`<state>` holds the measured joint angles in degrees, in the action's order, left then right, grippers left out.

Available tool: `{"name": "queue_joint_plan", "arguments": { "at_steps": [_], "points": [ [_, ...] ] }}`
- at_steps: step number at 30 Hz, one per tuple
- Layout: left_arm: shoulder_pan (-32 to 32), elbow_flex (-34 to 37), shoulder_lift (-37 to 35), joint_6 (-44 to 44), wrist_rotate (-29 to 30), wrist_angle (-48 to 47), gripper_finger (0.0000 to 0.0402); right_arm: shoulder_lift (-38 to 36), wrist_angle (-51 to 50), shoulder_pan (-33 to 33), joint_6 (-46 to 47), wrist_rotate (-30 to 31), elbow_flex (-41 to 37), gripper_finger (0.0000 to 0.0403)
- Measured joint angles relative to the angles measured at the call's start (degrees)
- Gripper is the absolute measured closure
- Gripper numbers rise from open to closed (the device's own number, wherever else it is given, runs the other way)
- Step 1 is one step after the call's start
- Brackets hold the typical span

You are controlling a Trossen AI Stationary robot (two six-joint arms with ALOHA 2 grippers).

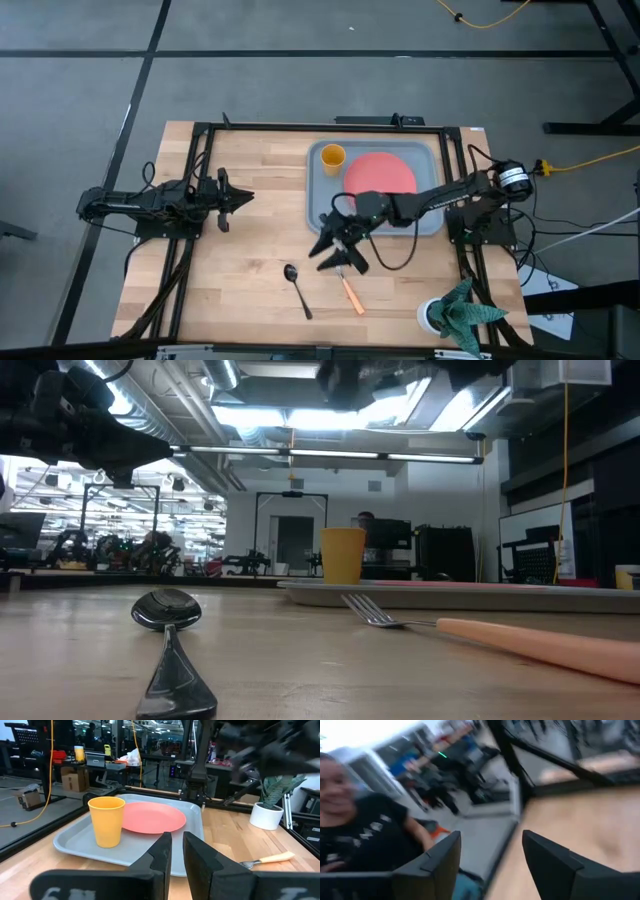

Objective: Pick and place plate/cup/fork/spoon on tray
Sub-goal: Put the black spoon on the gray tray under the yellow cup

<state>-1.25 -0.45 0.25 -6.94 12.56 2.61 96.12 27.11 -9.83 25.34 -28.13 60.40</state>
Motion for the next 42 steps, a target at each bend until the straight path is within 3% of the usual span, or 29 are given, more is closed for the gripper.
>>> {"name": "queue_joint_plan", "arguments": {
  "at_steps": [4,7,16,20,23,30,34,42],
  "points": [
    [0.0,0.0,0.0,0.0,0.0,0.0,0.0360,0.0,8.7,-4.3,2.5,4.0,0.0,0.0186],
    [0.0,0.0,0.0,0.0,0.0,0.0,0.0360,0.0,7.6,-8.1,3.5,15.4,1.3,0.0186],
    [0.0,0.0,0.0,0.0,0.0,0.0,0.0360,1.6,-25.0,-17.6,11.0,49.0,19.7,0.0186],
    [0.0,0.0,0.0,0.0,0.0,0.0,0.0360,6.3,-40.7,-19.3,18.5,57.3,28.7,0.0186],
    [0.0,0.0,0.0,0.0,0.0,0.0,0.0360,11.4,-47.7,-19.0,25.2,57.3,33.9,0.0186],
    [0.0,0.0,0.0,0.0,0.0,0.0,0.0360,25.3,-50.6,-15.7,30.3,49.0,44.3,0.0186],
    [0.0,0.0,0.0,0.0,0.0,0.0,0.0360,32.1,-58.6,-13.9,34.5,44.0,50.9,0.0186],
    [0.0,0.0,0.0,0.0,0.0,0.0,0.0360,40.0,-71.7,-13.0,43.4,40.6,61.7,0.0186]
  ]
}}
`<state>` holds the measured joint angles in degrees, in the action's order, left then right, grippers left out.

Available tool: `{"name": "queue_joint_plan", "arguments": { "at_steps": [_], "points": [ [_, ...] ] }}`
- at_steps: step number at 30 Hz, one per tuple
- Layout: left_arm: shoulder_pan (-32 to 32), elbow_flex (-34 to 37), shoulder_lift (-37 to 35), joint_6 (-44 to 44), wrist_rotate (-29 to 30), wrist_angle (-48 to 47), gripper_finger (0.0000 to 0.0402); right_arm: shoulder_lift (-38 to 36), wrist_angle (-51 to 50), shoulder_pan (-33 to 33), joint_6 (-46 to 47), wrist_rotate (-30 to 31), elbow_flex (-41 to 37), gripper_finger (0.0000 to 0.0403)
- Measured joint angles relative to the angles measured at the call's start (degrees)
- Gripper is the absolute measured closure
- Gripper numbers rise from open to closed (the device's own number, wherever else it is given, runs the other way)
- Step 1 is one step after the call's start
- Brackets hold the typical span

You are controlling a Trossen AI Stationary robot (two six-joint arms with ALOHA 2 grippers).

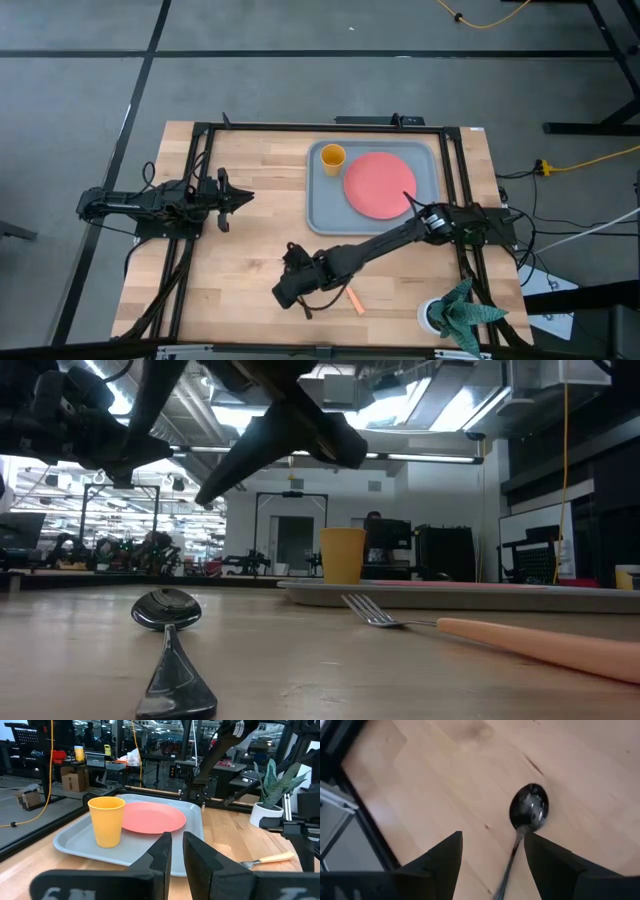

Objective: Pick and place plate/cup/fork/spoon on tray
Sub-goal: Put the black spoon on the gray tray under the yellow cup

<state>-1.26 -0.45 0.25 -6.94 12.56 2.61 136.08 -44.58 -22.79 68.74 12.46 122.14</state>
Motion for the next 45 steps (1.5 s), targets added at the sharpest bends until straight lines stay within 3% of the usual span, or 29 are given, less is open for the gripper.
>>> {"name": "queue_joint_plan", "arguments": {
  "at_steps": [12,22,45],
  "points": [
    [0.0,0.0,0.0,0.0,0.0,0.0,0.0360,11.7,-7.5,-1.2,6.0,-1.2,12.8,0.0186],
    [0.0,0.0,0.0,0.0,0.0,0.0,0.0360,12.5,-12.3,-1.0,6.0,-2.0,12.6,0.0186],
    [0.0,0.0,0.0,0.0,0.0,0.0,0.0360,14.4,-12.9,-1.0,5.3,-4.1,12.9,0.0186]
  ]
}}
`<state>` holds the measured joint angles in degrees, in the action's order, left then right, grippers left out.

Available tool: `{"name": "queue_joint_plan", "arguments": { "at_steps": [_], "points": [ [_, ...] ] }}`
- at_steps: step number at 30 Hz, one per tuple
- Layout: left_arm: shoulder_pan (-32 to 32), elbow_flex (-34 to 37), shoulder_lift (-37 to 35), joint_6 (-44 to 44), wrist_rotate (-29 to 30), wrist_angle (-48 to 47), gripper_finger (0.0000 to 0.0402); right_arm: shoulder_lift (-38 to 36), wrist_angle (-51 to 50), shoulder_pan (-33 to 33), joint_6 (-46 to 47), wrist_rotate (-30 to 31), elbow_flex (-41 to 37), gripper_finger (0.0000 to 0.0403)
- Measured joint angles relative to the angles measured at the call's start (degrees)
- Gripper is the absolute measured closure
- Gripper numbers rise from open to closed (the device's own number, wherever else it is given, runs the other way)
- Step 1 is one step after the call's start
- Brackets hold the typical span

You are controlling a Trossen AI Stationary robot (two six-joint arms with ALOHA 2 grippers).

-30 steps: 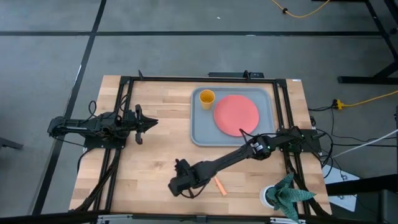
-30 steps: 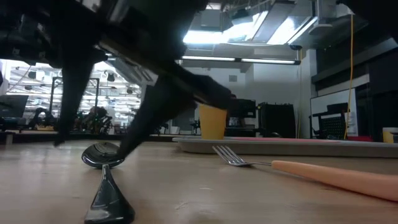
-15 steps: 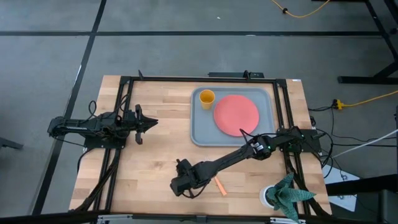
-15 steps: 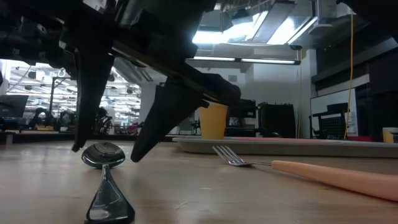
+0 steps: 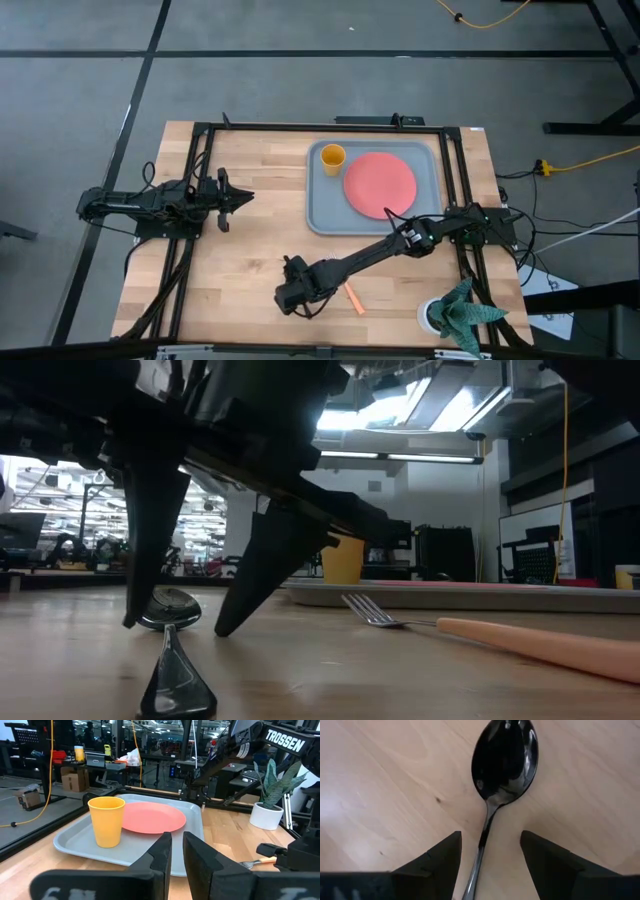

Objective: Pick and place plate/cup/fork/spoon on tray
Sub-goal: Put the black spoon on the gray tray under the yellow cup

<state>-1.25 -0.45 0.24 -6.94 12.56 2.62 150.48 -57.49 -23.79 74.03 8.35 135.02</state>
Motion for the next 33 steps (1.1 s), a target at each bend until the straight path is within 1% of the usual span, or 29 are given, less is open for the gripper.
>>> {"name": "queue_joint_plan", "arguments": {
  "at_steps": [3,6,19,23,29,33],
  "points": [
    [0.0,0.0,0.0,0.0,0.0,0.0,0.0360,0.6,-1.0,0.1,-0.7,-0.6,0.1,0.0188],
    [0.0,0.0,0.0,0.0,0.0,0.0,0.0360,1.1,-1.5,0.2,-1.0,-1.2,0.1,0.0198],
    [0.0,0.0,0.0,0.0,0.0,0.0,0.0360,1.4,-3.5,0.4,-2.7,-0.3,-0.1,0.0283],
    [0.0,0.0,0.0,0.0,0.0,0.0,0.0360,1.5,-4.1,0.3,-2.7,1.4,-0.1,0.0301],
    [0.0,0.0,0.0,0.0,0.0,0.0,0.0360,1.5,-4.8,0.3,-4.1,1.8,-0.1,0.0323],
    [0.0,0.0,0.0,0.0,0.0,0.0,0.0360,1.5,-5.4,0.3,-5.1,2.0,-0.1,0.0348]
  ]
}}
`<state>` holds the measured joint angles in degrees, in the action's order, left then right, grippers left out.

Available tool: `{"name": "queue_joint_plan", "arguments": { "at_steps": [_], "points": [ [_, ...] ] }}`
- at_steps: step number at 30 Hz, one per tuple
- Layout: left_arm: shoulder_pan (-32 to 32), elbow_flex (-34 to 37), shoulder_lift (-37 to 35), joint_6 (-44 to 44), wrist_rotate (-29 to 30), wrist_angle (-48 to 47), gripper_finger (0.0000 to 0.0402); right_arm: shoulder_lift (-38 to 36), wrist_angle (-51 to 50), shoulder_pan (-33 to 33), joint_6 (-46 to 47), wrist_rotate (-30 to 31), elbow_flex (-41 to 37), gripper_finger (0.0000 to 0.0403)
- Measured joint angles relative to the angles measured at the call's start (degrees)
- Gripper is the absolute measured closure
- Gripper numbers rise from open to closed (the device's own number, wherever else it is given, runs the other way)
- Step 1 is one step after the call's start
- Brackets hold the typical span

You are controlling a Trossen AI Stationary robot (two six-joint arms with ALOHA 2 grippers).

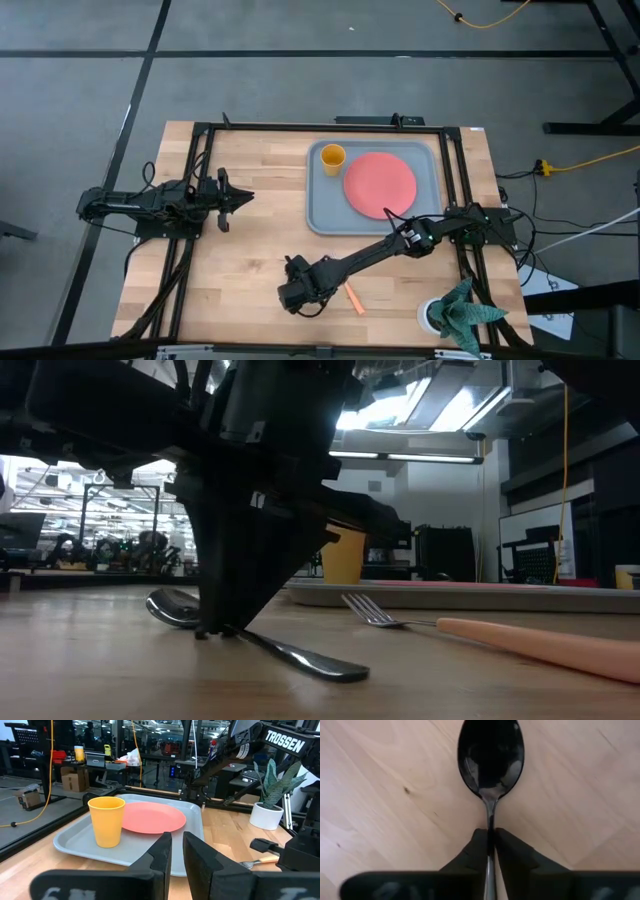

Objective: Pick and place plate/cup/fork/spoon on tray
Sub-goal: Put the black spoon on the gray tray under the yellow cup

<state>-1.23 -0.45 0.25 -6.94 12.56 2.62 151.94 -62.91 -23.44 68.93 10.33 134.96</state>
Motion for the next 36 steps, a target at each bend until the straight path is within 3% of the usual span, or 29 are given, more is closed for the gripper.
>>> {"name": "queue_joint_plan", "arguments": {
  "at_steps": [5,22,31,36],
  "points": [
    [0.0,0.0,0.0,0.0,0.0,0.0,0.0360,0.0,0.0,0.0,-0.7,0.5,0.2,0.0391],
    [0.0,0.0,0.0,0.0,0.0,0.0,0.0360,-6.4,-0.9,-0.2,0.6,9.7,-0.2,0.0401],
    [0.0,0.0,0.0,0.0,0.0,0.0,0.0360,-10.1,-12.2,1.8,12.0,12.4,-0.1,0.0402],
    [0.0,0.0,0.0,0.0,0.0,0.0,0.0360,-12.0,-16.5,5.5,11.8,12.2,-0.1,0.0402]
  ]
}}
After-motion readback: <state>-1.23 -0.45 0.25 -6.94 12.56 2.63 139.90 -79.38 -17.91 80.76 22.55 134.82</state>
